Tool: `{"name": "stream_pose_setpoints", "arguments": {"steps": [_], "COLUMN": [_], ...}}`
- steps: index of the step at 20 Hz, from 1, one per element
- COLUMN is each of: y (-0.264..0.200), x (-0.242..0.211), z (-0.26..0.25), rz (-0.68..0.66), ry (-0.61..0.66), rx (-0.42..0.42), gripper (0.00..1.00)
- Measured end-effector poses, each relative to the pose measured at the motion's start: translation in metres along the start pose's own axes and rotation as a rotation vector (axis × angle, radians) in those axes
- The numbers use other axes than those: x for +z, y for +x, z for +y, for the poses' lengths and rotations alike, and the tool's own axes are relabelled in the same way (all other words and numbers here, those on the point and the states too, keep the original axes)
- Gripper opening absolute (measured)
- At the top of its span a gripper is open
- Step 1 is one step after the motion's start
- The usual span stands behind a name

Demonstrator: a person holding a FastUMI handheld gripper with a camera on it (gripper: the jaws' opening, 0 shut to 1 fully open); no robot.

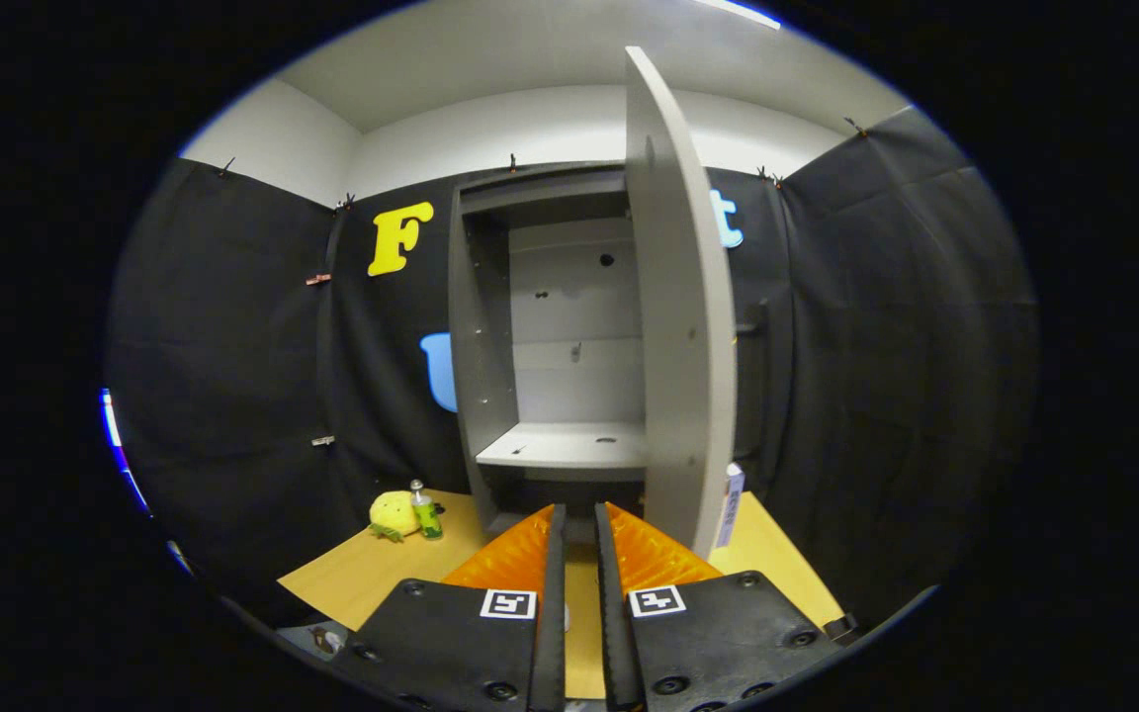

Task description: Open the shoe cabinet door, grab the shoes and put them into the shoe cabinet, then close the shoe cabinet door.

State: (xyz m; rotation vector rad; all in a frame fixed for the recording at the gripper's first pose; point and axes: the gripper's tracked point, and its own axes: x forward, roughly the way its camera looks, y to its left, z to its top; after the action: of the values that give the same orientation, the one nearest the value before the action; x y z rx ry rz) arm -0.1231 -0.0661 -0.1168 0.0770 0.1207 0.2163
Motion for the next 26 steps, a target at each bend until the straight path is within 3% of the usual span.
{"name": "stream_pose_setpoints", "arguments": {"steps": [7,16,21,26], "y": [0.059,0.113,0.127,0.142], "x": [-0.147,-0.331,-0.399,-0.411], "z": [0.056,0.075,0.065,0.069], "rz": [0.158,0.374,0.499,0.516], "ry": [0.084,0.147,0.172,0.159], "rx": [-0.084,-0.227,-0.273,-0.278], "gripper": [0.20,0.20,0.20,0.20]}}
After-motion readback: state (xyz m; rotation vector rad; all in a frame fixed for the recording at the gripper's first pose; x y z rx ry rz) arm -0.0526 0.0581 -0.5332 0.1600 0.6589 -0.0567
